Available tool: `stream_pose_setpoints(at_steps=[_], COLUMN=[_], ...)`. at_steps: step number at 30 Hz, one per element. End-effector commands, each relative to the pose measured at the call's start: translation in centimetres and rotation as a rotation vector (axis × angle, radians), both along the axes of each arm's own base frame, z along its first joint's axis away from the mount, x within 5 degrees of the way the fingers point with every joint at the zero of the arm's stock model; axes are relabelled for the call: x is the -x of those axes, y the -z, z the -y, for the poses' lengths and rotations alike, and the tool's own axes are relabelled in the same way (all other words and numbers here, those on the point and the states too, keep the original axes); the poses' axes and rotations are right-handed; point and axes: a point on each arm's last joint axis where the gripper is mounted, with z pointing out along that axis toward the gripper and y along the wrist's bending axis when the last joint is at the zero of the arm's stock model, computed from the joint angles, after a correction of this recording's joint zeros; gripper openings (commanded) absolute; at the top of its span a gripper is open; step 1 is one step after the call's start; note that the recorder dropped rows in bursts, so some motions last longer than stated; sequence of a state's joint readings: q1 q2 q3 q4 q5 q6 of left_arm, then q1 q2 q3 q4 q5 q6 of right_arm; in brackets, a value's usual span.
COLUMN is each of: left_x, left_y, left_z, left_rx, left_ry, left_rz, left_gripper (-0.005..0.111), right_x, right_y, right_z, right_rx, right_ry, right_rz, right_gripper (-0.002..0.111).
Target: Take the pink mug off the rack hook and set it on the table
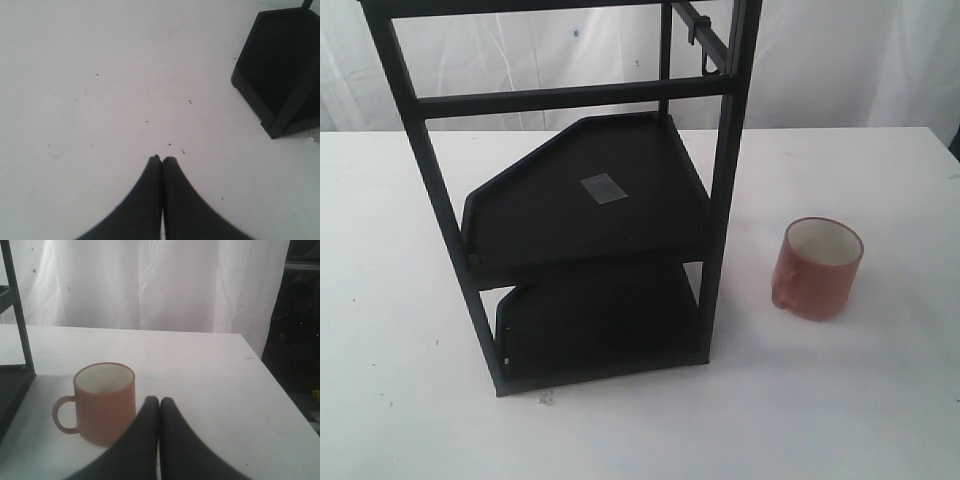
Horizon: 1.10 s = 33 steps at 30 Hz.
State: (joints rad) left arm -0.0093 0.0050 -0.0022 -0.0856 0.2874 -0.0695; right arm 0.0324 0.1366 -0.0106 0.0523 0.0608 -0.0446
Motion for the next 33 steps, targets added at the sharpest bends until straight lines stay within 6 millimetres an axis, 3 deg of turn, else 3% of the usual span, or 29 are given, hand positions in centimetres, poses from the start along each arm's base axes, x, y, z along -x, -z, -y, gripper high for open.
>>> stream_pose_setpoints(at_steps=[1,26,33], left_x=[0.01,0.01,0.01], left_y=[0.02,0.02,0.02], left_z=[0.04,0.04,0.04], left_rx=[0.008,0.008,0.008], left_ry=[0.002,0.002,0.002], left_rz=[0.005,0.005,0.005], left_gripper=[0.0,0.0,0.0], right_x=[0.01,0.03,0.61], right_y=[-0.01,0.17,-0.3], right_z=[0.0,-0.01,0.05], right_rx=[0.025,0.027,0.022], right_ry=[-0.004,-0.005,0.003], right_rz=[0.033,0.014,0.086], right_gripper=[0.0,0.0,0.0])
